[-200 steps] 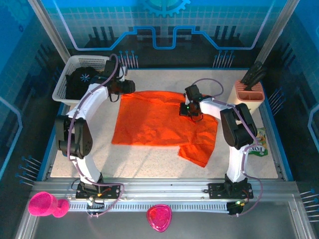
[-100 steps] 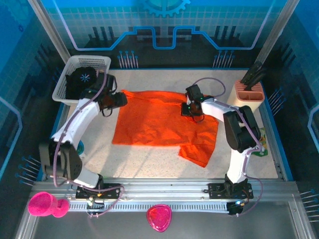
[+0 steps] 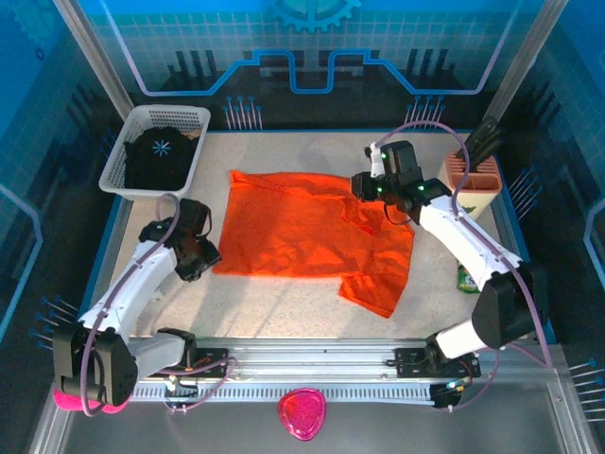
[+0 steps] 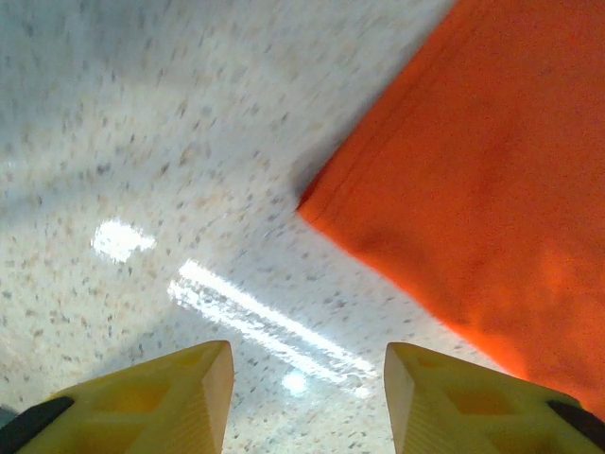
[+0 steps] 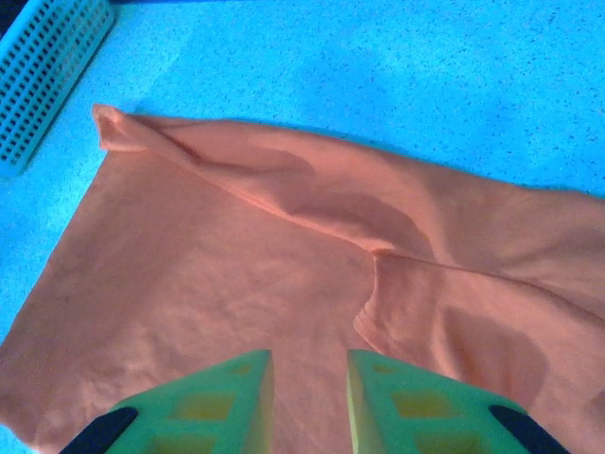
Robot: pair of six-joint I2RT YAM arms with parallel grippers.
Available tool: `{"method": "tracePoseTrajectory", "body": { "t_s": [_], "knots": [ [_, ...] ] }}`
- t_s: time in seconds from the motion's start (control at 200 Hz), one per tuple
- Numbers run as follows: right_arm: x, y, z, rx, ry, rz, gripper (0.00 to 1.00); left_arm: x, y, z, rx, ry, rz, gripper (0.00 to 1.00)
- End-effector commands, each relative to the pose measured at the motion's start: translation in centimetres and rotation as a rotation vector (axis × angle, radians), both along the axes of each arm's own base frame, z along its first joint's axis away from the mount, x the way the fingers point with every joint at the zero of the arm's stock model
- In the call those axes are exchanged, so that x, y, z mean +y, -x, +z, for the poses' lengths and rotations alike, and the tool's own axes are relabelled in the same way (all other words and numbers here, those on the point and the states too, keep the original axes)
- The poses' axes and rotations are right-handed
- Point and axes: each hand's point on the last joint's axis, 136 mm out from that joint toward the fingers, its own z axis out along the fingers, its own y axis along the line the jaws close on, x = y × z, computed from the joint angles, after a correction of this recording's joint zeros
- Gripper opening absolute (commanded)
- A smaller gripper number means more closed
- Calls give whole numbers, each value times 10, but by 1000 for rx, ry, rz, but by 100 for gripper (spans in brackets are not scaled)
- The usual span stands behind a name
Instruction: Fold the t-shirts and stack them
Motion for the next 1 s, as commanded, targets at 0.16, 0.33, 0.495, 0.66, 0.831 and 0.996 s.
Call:
{"method": "tracePoseTrajectory", "body": {
  "t_s": [0.16, 0.33, 0.495, 0.66, 0.831, 0.996],
  "knots": [
    [-2, 26, -16, 31, 3, 62, 30, -3, 5, -25, 25, 50, 151, 47],
    [-2, 28, -23, 49, -7, 68, 32, -6, -7, -38, 35, 62, 183, 49],
    [-5, 29, -24, 48, -9, 64, 32, -9, -18, -52, 63, 61, 193, 50],
    [-8, 29, -25, 50, -11, 59, 33, -4, -26, -63, 71, 26, 205, 50],
    [-10, 28, -27, 55, -10, 54, 33, -7, -35, -79, 97, 29, 202, 49],
    [-11, 29, -30, 65, -7, 51, 33, -5, -41, -92, 119, 8, 197, 40]
  ]
}}
